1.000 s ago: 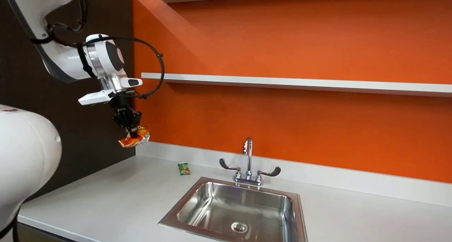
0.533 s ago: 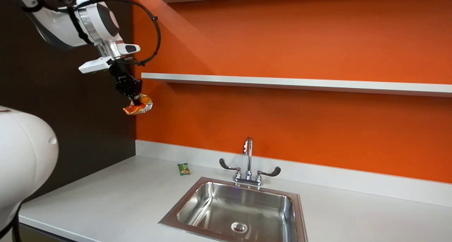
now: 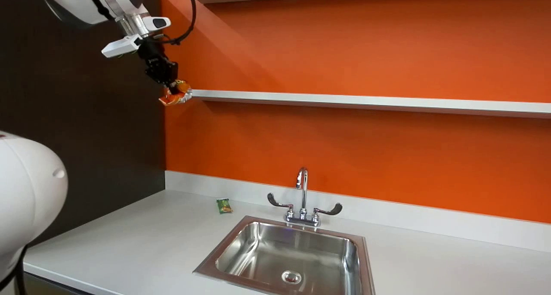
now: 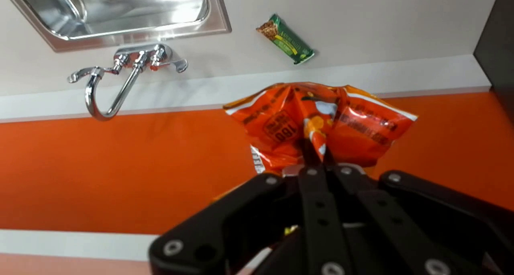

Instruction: Put the red and orange packet on the bottom shelf.

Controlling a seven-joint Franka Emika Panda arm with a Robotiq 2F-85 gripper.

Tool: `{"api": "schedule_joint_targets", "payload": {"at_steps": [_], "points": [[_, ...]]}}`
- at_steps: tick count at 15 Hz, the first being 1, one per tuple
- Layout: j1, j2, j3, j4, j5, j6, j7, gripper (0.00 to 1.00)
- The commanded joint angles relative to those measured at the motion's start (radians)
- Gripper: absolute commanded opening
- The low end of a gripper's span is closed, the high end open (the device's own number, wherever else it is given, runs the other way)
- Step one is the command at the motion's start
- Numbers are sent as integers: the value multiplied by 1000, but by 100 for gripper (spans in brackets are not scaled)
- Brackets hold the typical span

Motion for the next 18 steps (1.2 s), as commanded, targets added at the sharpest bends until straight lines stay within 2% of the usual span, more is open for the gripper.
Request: {"api": "schedule_joint_targets", "payload": {"at_steps": [1,10,18], "points": [[-37,46,41,135,-60,-64,9,1],[-40,221,15,407,-179,-117,-2,1],[-1,422,-71,618,-220,-134,-11,1]]}}
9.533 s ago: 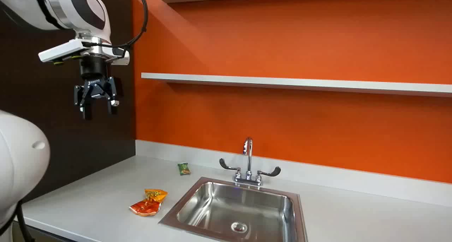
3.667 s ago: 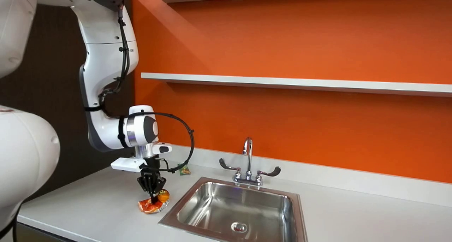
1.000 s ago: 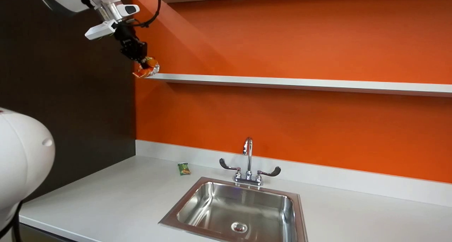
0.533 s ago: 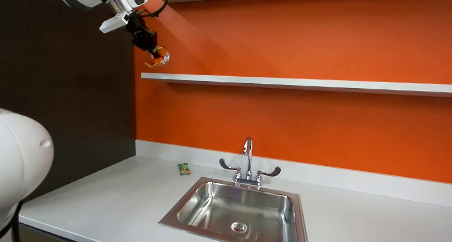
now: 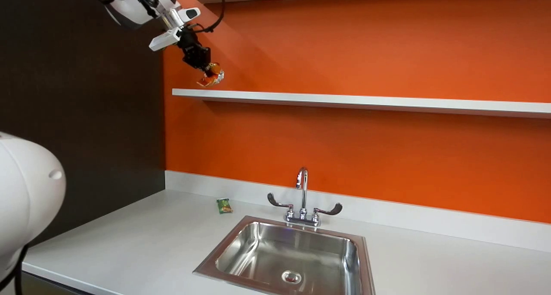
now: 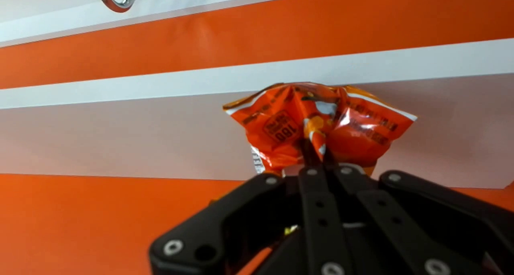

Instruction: Put the red and orange packet on the bottom shelf.

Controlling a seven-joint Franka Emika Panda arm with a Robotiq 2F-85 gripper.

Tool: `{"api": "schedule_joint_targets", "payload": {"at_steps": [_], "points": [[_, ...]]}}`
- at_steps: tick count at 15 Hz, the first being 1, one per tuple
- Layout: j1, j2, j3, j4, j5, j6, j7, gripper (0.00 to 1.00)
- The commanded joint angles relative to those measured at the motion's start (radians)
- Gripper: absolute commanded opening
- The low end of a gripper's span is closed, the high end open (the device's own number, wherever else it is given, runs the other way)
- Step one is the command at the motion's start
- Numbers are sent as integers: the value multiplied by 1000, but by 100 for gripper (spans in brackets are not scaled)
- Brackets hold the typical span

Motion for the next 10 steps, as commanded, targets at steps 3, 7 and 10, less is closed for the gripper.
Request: {"api": "schedule_joint_targets", "payload": {"at_steps": [3,7,10], "points": [[49,154,-64,200,-25,-60,-15,1],[83,221,-107,288,-21,-73,-19,1],[84,249,-107,327,-23,-94,-11,29]]}}
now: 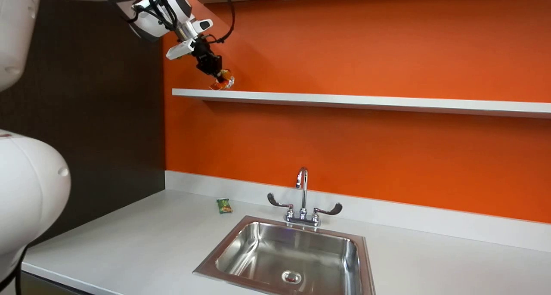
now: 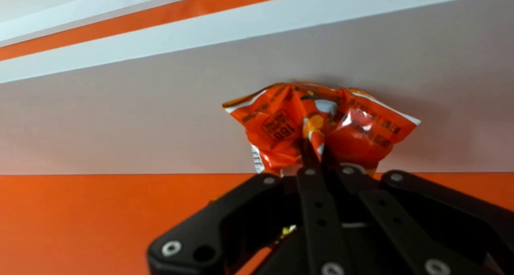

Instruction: Put the red and orange packet on the bottom shelf.

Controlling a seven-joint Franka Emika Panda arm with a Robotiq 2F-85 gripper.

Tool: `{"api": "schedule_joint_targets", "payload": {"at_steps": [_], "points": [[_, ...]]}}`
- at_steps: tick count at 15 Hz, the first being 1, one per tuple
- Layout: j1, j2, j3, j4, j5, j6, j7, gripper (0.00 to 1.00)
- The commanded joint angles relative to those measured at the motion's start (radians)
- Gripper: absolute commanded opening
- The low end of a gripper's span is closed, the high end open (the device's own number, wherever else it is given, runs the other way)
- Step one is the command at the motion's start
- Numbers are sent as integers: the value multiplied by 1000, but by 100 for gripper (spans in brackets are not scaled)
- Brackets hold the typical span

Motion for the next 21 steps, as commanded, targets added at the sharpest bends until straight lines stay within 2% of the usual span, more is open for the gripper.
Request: {"api": "schedule_joint_targets", "payload": {"at_steps": [1,8,10,21], "points": [[17,56,-8,98,-16,-67,-9,35],[28,50,-7,123,-20,-109,3,89],[32,40,-7,122,-20,-116,5,100],[69,-111,8,13,12,-221,22,100]]}}
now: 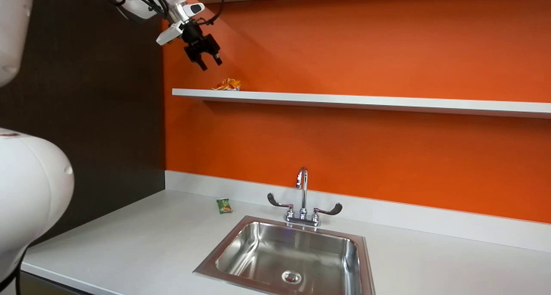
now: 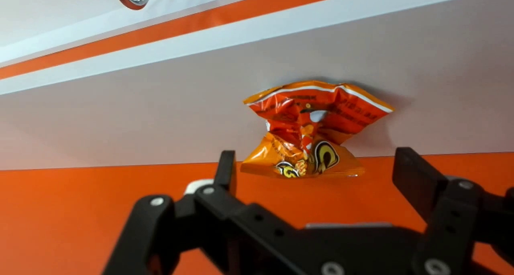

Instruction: Put the red and orange packet on the bottom shelf.

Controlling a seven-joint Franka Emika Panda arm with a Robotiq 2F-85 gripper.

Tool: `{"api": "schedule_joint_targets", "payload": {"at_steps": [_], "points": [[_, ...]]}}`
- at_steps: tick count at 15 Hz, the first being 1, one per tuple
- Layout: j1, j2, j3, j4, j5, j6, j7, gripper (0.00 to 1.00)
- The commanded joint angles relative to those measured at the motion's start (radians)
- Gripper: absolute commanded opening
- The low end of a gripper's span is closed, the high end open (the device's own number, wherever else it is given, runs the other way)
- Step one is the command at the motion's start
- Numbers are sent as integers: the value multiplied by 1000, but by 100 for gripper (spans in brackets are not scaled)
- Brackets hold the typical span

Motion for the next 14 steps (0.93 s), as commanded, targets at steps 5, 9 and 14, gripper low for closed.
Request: {"api": "schedule_joint_targets", "payload": {"at_steps": [5,9,14], "points": [[41,-213,22,-193,63,-168,32,100],[55,-324,27,-323,140,-300,30,100],[3,-461,70,-524,268,-367,4,100]]}}
